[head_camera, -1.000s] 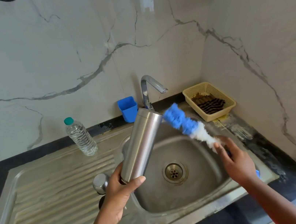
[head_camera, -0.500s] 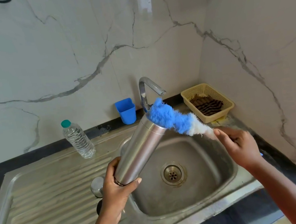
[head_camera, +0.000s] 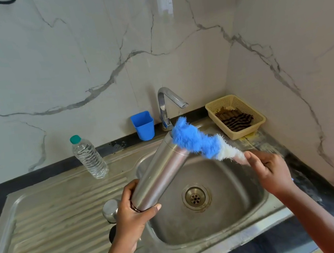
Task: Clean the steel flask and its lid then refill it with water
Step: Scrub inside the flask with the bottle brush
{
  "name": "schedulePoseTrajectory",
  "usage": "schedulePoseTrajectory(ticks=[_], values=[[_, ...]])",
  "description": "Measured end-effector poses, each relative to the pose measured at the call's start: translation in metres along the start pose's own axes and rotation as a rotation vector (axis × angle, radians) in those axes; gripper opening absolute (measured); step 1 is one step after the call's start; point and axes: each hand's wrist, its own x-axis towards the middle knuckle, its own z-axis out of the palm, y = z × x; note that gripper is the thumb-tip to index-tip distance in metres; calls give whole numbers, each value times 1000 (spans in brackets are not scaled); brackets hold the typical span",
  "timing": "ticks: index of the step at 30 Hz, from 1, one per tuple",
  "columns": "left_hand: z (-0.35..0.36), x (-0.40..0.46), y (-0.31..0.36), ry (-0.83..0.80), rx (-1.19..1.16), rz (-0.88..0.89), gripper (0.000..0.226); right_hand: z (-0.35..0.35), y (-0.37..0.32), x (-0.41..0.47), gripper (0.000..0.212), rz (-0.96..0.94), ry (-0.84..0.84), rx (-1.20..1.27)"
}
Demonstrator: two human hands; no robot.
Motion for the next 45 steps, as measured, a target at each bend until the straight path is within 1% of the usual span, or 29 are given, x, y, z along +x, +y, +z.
schedulePoseTrajectory(ticks=[2,4,5,8,10,12,13,17,21,22,23,24,25,26,27,28,29,30,31,32,33,36,37,39,41,42,43,44,45], values=[[1,0,1,-15,16,0,81,-1,-1,-1,49,-6,7,4],[2,0,1,-29,25,7,80,-2,0,1,52,51,46,-54],[2,-1,2,-31,30,11,79,-2,3,0,56,47,61,-70],[2,-1,4,-18,80,17,77,-2,8,-4,51,-32,34,-32],[2,0,7,-5,129,9,76,-4,10,-4,51,18,76,-131],[2,1,10,18,200,5,75,-3,10,-4,64,79,133,-302],[3,2,12,32,247,5,75,-1,11,-7,67,72,142,-351],[12,3,24,77,365,-3,70,14,6,-29,65,-50,106,-322],[24,4,30,105,355,-28,51,34,0,-56,66,-345,18,-328],[25,4,29,100,339,-31,47,38,0,-59,65,-387,-2,-323],[26,4,30,99,333,-31,46,40,-1,-59,66,-385,-6,-317],[26,4,30,95,334,-32,48,40,-2,-57,68,-323,12,-312],[27,3,32,93,324,-39,50,39,-4,-53,69,-219,55,-310],[27,2,33,91,299,-52,50,37,-7,-50,70,-108,96,-320],[28,0,35,89,251,-77,48,36,-6,-48,67,-42,122,-343],[28,-1,36,76,181,-110,46,35,-5,-48,64,-51,129,-361],[29,-3,37,54,98,-152,46,34,-3,-49,62,-124,120,-364],[29,-4,38,11,8,-195,51,34,-1,-53,62,-222,91,-352],[28,-5,38,-38,-85,-245,60,35,0,-57,62,-301,44,-334],[26,-5,37,-84,-175,-293,68,36,1,-60,63,-335,1,-312],[23,-4,37,-116,-256,-335,70,37,2,-61,64,-311,-15,-290],[17,-3,33,-192,-465,-441,64,39,-1,-56,68,-55,53,-239],[16,-4,32,-213,-518,-467,65,40,-1,-55,68,-44,58,-242],[16,-5,31,-222,-599,-506,66,40,6,-58,64,-186,0,-235],[18,-7,33,-196,-697,-534,58,38,17,-66,58,-352,-125,-197],[19,-8,33,-186,-744,-535,52,36,22,-68,57,-378,-171,-181],[18,-8,33,-185,-774,-536,48,36,27,-68,57,-361,-186,-177],[18,-8,32,-202,-795,-532,52,36,30,-66,57,-314,-172,-183],[17,-8,32,-225,-806,-526,64,36,29,-62,57,-245,-131,-192]])
